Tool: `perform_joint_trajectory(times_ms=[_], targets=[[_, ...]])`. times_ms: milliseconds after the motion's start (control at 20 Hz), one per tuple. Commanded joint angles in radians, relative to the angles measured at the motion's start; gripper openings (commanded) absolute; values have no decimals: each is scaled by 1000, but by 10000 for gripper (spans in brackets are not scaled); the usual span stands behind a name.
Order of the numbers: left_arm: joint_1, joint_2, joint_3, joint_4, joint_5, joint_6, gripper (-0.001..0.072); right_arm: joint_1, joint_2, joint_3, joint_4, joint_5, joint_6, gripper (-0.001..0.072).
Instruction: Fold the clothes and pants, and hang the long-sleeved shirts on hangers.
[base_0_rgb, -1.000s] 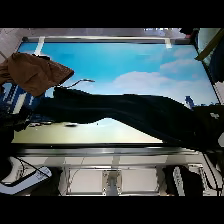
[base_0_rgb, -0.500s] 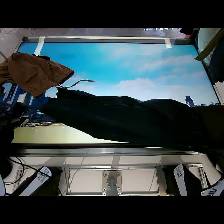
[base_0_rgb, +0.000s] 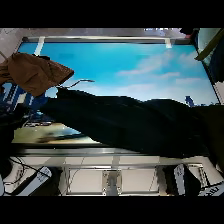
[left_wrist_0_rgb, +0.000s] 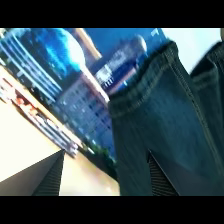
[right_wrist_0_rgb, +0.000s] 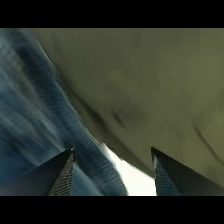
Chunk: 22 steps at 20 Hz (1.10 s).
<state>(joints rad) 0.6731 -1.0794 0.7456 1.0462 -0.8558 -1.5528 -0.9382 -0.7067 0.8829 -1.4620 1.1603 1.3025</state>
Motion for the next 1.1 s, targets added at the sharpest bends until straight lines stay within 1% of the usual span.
perform_joint_trajectory(times_ms=[0,100,150,200,250,400,500,550,600,650,700,850,900,950,1000,1050], targets=[[-32,-93,0,0,70,60,587,-2,43,161,444,-22,-18,519],[-87,-177,1,-7,85,90,587,-2,56,194,672,2,-53,518],[-118,-214,2,-8,103,92,586,-2,61,202,760,21,-66,503],[-149,-243,2,-13,130,92,586,-2,66,206,815,39,-67,481],[-177,-267,2,-40,167,92,586,-2,74,208,848,60,-67,481],[-244,-298,3,-129,276,104,586,-2,93,208,855,137,-67,481],[-283,-299,3,-139,306,104,583,-2,102,208,854,175,-66,480],[-301,-299,3,-139,317,104,521,-2,103,208,856,183,-66,480],[-314,-299,7,-138,323,103,343,-2,103,208,856,189,-66,480],[-318,-298,16,-138,320,104,87,-2,102,208,856,196,-66,480],[-318,-290,34,-138,312,107,23,-2,102,208,855,200,-66,480],[-310,-199,95,-130,290,155,23,-2,102,208,853,222,-66,479],[-309,-148,122,-89,266,159,22,-2,102,208,851,222,-66,480],[-309,-98,151,-23,214,159,21,-2,102,208,850,222,-66,480],[-309,-48,188,72,120,156,21,-2,102,208,845,222,-66,479],[-309,-12,224,177,2,134,21,-2,102,208,837,223,-66,479]])
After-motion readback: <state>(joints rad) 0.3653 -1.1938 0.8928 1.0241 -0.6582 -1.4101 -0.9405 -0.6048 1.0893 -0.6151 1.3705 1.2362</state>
